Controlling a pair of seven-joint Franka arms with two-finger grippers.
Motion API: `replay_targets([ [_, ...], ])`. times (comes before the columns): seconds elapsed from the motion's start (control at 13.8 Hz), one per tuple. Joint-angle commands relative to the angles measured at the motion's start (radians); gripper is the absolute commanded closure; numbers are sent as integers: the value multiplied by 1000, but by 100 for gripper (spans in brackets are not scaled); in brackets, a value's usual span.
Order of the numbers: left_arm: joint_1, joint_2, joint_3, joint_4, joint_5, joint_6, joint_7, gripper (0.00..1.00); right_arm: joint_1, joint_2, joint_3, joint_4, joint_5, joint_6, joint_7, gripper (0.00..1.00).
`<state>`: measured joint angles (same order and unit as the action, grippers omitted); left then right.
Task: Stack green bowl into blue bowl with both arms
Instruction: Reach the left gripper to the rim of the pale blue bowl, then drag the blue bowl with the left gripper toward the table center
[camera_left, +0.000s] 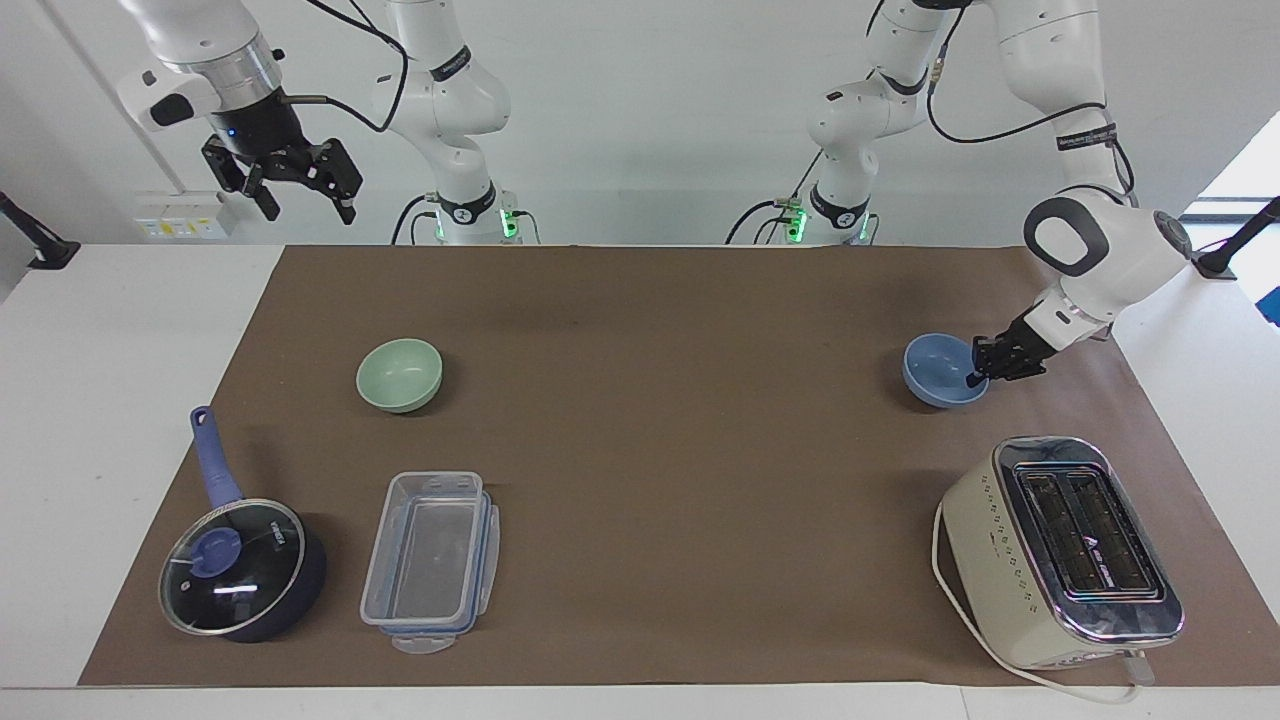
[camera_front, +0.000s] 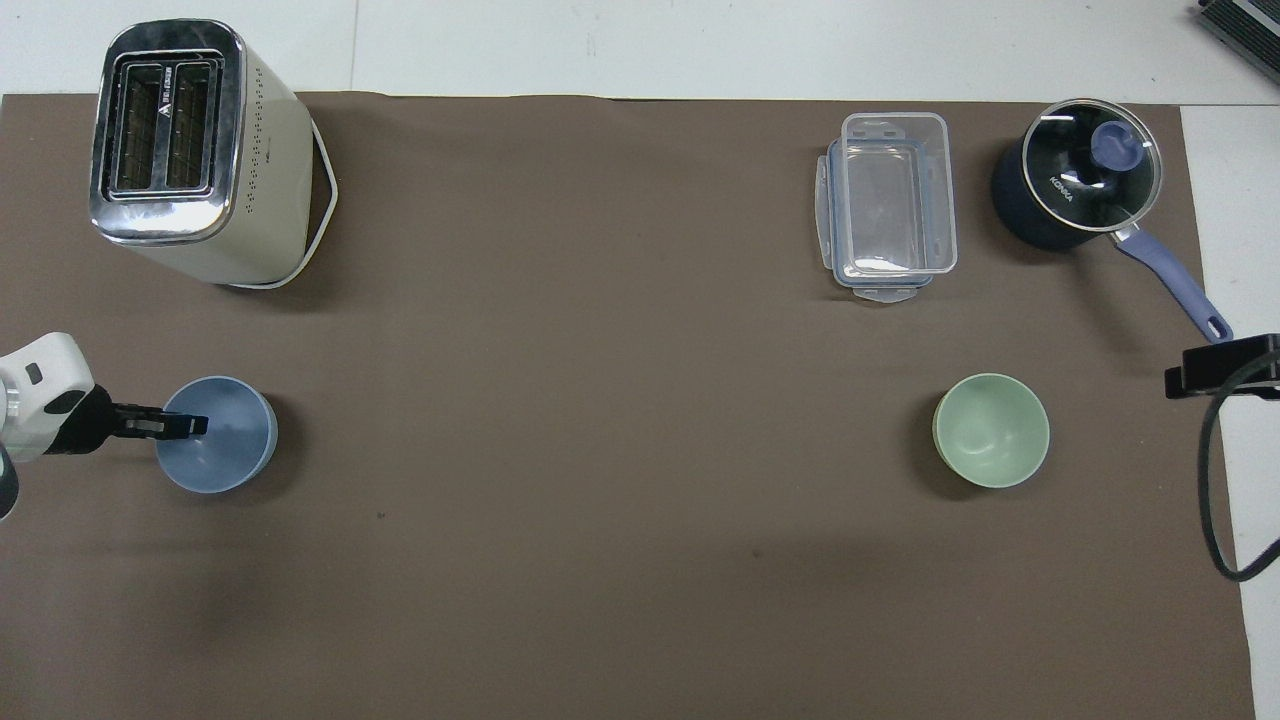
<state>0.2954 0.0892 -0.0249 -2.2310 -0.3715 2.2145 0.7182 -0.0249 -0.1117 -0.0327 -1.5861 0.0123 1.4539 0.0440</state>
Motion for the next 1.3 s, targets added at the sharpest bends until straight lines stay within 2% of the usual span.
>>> replay_targets([
  [0.0, -9, -98, -1, -13, -17, -48, -14, 100, -12, -22, -3, -25, 8, 3, -30, 0],
  [0.22, -88, -170, -7, -15, -15, -84, -142, 100, -12, -22, -3, -25, 9, 2, -30, 0],
  [0.43, -212, -181, -9, -15, -4, -67, -317, 100, -12, -23, -3, -25, 8, 2, -32, 0],
  [0.72, -398, -166, -10, -13, 9, 43, -579, 100, -12, -26, -4, -31, 9, 3, -33, 0],
  [0.94, -550, -160, -12, -6, 26, 80, -788, 100, -12, -26, -4, -31, 9, 3, -33, 0],
  [1.23, -795, -62, -12, 19, 28, 250, -1058, 100, -12, -26, -4, -31, 8, 3, -33, 0],
])
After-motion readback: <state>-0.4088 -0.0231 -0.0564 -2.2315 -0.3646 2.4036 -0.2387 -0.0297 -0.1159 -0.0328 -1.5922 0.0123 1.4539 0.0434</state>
